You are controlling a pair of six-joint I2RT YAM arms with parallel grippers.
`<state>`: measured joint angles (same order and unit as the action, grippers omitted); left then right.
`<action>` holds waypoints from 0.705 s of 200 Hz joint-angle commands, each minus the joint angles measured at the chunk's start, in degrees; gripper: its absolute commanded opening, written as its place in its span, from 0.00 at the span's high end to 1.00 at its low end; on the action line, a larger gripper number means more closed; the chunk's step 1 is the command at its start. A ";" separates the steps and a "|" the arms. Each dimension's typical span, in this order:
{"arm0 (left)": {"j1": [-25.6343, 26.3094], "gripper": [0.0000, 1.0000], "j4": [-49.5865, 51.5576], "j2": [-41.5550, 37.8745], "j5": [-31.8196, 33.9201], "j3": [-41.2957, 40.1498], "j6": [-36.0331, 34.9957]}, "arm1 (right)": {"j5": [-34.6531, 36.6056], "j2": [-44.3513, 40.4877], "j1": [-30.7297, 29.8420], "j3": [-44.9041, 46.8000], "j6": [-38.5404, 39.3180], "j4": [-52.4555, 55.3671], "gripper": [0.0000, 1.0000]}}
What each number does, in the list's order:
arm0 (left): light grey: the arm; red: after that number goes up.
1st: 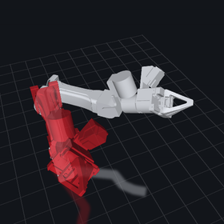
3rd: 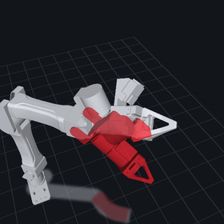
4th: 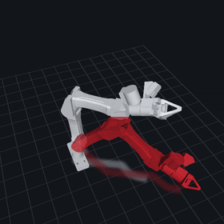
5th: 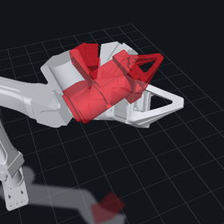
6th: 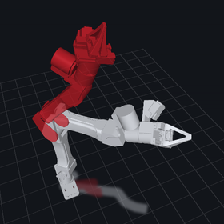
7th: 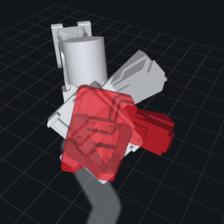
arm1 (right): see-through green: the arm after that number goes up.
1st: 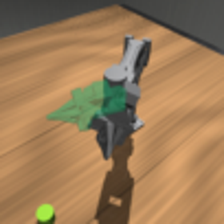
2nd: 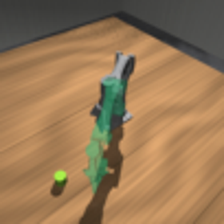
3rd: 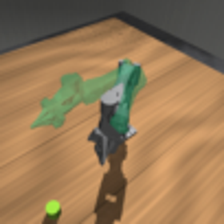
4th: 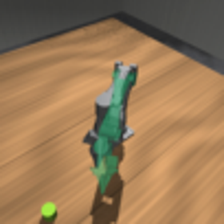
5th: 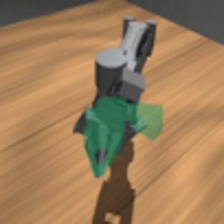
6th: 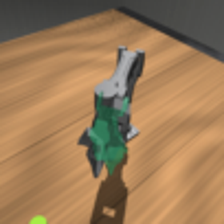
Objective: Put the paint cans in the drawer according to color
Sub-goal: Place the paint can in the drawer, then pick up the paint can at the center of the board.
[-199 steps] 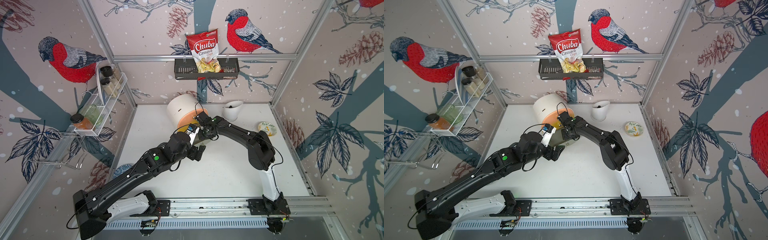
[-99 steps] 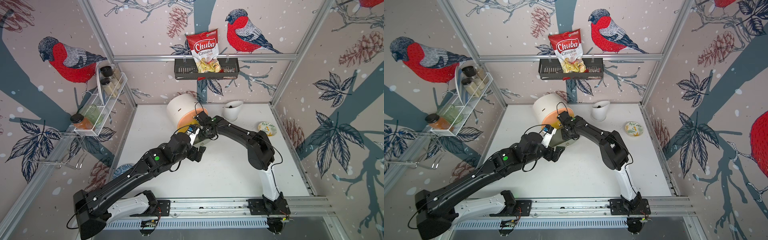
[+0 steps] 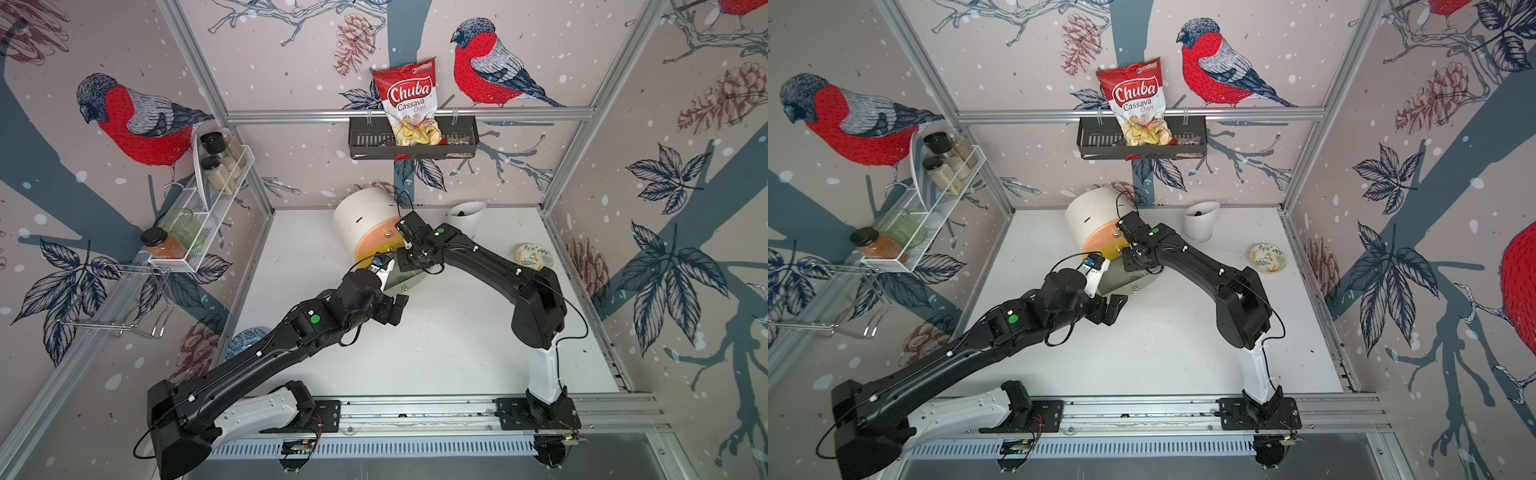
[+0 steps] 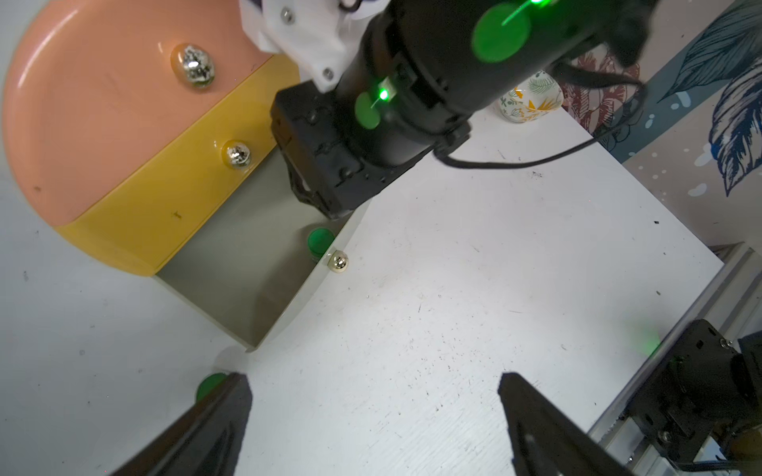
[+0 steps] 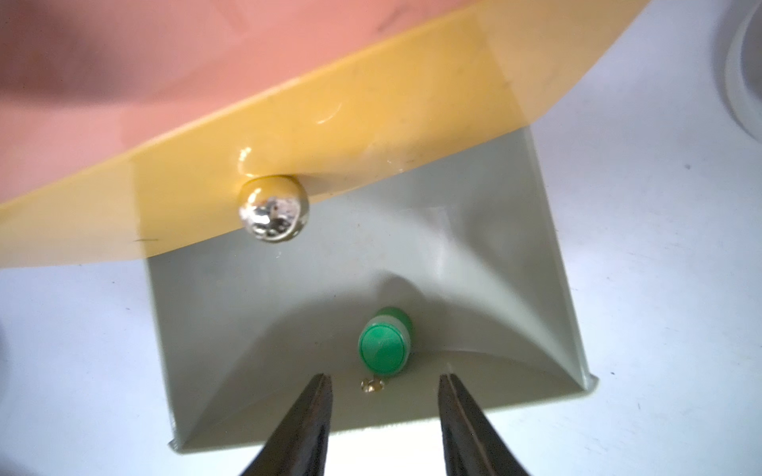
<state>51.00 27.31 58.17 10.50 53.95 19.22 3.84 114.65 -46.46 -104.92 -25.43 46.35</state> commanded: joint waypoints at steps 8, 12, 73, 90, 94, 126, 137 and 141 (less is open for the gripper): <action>-0.33 0.03 -1.14 -3.05 5.78 -3.24 6.35 | 2.01 -4.44 0.13 1.59 -0.01 2.00 0.51; -0.33 0.03 -1.31 -3.54 6.15 -3.80 6.79 | 2.08 -5.12 0.18 2.07 0.04 1.92 0.51; -0.24 0.04 -1.38 -0.67 5.39 -9.78 13.31 | -1.45 -20.07 3.91 19.61 0.93 -6.56 0.50; -1.71 0.04 -2.16 1.31 7.34 -12.74 15.09 | -3.11 -24.32 5.95 25.69 0.53 -9.61 0.49; -2.44 0.04 -2.18 2.08 7.36 -13.31 15.64 | -3.46 -25.45 6.50 27.05 0.40 -10.35 0.48; -8.46 0.06 -3.73 6.51 6.77 -17.35 18.39 | -6.01 -32.42 9.90 36.79 0.11 -15.29 0.47; -9.34 0.09 -5.04 7.35 7.11 -18.19 18.57 | -6.60 -34.01 10.86 39.16 0.21 -16.44 0.47; -9.65 0.10 -5.68 7.66 7.01 -18.52 18.50 | -6.77 -34.57 11.19 39.97 0.18 -16.80 0.47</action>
<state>43.16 25.65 64.49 16.67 36.84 35.94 -0.30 82.87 -36.69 -68.77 -25.26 34.94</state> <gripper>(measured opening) 0.929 0.531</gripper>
